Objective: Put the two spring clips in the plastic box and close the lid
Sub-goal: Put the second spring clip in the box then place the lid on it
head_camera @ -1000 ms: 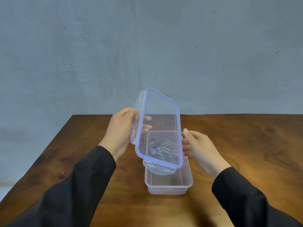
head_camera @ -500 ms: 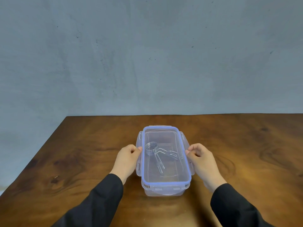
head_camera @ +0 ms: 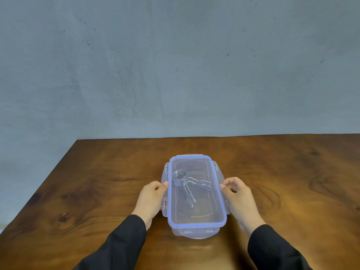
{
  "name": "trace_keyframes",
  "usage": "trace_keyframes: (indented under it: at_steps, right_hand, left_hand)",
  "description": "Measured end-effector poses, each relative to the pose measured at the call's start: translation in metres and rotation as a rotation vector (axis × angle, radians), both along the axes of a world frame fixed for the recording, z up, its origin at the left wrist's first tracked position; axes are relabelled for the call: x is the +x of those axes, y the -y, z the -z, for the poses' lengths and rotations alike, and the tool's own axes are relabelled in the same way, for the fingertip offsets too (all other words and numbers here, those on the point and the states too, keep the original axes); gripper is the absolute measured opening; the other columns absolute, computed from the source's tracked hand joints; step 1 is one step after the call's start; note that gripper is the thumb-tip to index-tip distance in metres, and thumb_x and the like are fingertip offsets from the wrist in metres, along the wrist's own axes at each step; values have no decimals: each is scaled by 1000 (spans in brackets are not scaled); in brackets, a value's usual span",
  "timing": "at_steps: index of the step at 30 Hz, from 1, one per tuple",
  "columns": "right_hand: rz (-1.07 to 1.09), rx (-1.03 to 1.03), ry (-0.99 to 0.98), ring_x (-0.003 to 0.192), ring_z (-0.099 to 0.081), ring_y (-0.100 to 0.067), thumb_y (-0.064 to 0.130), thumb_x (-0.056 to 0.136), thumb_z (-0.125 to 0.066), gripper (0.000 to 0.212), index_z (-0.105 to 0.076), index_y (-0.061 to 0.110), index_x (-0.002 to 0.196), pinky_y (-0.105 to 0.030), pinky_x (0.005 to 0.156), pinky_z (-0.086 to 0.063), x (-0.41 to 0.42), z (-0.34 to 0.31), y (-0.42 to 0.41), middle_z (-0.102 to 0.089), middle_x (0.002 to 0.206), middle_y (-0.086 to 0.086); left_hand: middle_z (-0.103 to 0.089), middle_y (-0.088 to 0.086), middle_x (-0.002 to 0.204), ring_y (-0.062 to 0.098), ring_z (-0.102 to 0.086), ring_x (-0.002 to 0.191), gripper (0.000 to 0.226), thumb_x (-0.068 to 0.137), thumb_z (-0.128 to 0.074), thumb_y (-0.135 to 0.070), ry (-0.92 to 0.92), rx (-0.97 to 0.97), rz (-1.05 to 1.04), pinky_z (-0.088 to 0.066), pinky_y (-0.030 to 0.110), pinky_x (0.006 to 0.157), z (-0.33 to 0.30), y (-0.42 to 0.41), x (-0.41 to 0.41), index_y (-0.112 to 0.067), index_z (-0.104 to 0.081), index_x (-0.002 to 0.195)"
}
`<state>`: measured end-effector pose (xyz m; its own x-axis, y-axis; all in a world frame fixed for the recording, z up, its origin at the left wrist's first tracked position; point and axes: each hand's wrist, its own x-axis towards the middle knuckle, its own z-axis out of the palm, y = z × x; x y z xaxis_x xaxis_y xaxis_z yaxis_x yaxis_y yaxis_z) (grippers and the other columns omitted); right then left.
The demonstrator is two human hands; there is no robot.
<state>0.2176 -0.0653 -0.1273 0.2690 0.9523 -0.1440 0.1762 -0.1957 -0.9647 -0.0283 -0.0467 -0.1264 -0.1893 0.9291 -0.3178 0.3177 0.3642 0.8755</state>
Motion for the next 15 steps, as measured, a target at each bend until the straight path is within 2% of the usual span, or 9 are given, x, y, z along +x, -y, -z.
trace_keyframes:
  at_steps: [4,6,7,9,11,13,15]
  right_hand:
    - [6,-19,27,73,-68,-16,19,99,-60,9,-67,20,94,-21,48,-49,-1,0,-2,-72,88,-1]
    - [-2,-21,122,81,-67,-17,24,98,-61,8,-68,23,101,-25,56,-53,0,4,-3,-70,97,0]
    - [-3,-14,226,88,-66,-17,26,98,-62,12,-70,24,107,-29,65,-56,1,6,-3,-68,105,1]
    - [-22,24,436,103,-60,-15,30,97,-62,25,-71,21,119,-32,85,-53,1,10,-1,-60,118,7]
    - [-80,56,507,112,-57,-16,32,98,-60,30,-70,18,123,-32,93,-48,-2,8,3,-57,119,11]
    - [-142,40,442,109,-62,-16,32,98,-60,27,-71,22,120,-34,92,-51,-5,6,7,-65,112,14]
    - [-160,-9,292,96,-69,-11,31,100,-58,24,-71,27,119,-31,81,-58,-9,4,10,-73,100,18]
  left_hand:
    - [-73,21,95,34,-71,91,45,100,-53,-44,73,-65,-13,-63,48,83,4,2,-1,-1,-63,90]
    - [-74,12,100,31,-71,96,37,99,-56,-42,-28,3,-12,-62,47,85,4,5,1,-6,-64,101]
    - [-72,5,112,27,-70,102,33,99,-57,-41,-113,70,-9,-61,44,89,3,6,1,-12,-64,112]
    - [-58,-3,140,21,-59,125,46,99,-57,-39,-207,187,36,-53,39,102,2,11,4,-19,-52,141]
    - [-40,-8,157,17,-41,144,59,102,-52,-38,-227,238,137,-38,34,114,3,17,9,-21,-34,155]
    - [-31,-12,161,15,-35,148,64,104,-47,-38,-150,170,218,-34,26,113,7,23,13,-23,-19,160]
    - [-45,-13,155,13,-52,134,60,105,-43,-40,35,76,222,-47,18,98,11,27,15,-31,-19,159]
